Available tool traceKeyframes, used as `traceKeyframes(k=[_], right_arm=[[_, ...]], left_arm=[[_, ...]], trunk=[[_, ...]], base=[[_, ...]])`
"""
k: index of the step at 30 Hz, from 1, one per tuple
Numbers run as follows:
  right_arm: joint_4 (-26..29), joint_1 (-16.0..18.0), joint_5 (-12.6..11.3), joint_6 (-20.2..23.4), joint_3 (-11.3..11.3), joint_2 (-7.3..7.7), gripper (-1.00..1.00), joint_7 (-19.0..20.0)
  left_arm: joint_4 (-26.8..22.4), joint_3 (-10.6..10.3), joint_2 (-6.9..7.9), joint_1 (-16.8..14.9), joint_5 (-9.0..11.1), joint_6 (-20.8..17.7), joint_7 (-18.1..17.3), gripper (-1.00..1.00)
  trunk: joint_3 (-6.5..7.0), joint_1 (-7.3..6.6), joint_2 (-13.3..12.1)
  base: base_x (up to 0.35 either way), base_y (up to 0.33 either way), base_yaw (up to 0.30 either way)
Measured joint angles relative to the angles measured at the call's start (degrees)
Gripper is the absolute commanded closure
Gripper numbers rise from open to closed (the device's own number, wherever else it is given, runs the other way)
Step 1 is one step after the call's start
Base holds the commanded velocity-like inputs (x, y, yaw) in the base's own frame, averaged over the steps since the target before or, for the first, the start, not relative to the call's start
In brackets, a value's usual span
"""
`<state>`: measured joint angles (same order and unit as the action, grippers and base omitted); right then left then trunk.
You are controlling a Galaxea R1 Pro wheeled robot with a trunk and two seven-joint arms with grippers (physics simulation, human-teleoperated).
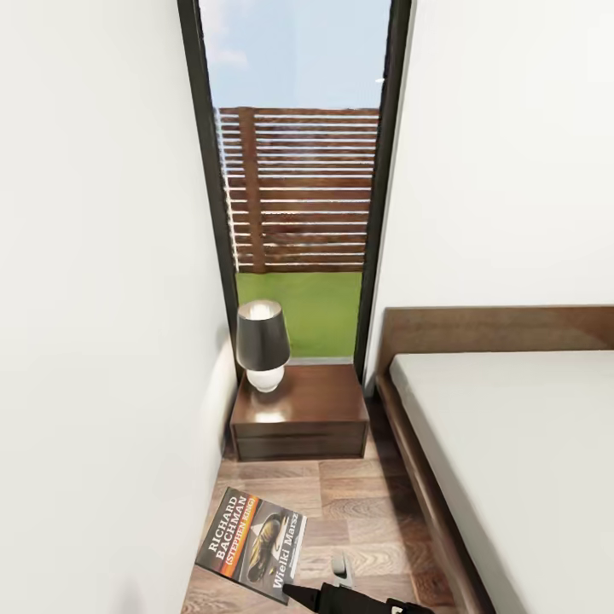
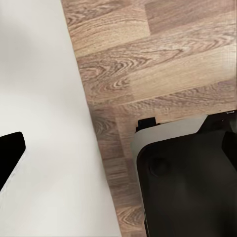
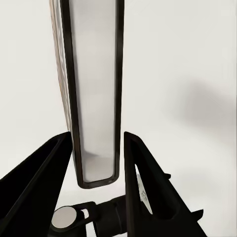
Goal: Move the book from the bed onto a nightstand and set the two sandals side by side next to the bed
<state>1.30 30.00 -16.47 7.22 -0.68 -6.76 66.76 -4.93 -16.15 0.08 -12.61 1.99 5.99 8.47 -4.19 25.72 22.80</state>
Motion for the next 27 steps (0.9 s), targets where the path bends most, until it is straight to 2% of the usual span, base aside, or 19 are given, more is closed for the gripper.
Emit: traceKeyframes(k=[27], right_arm=[[0.00,0.00,0.00,0.01,0.01,0.01,1.00,-0.01]], left_arm=[[0.04,-0.09,0.00,0.00,0.00,0.00,0.00,-1.00]], trunk=[[0.00,0.00,0.00]], base=[[0.338,0.000,0.000]])
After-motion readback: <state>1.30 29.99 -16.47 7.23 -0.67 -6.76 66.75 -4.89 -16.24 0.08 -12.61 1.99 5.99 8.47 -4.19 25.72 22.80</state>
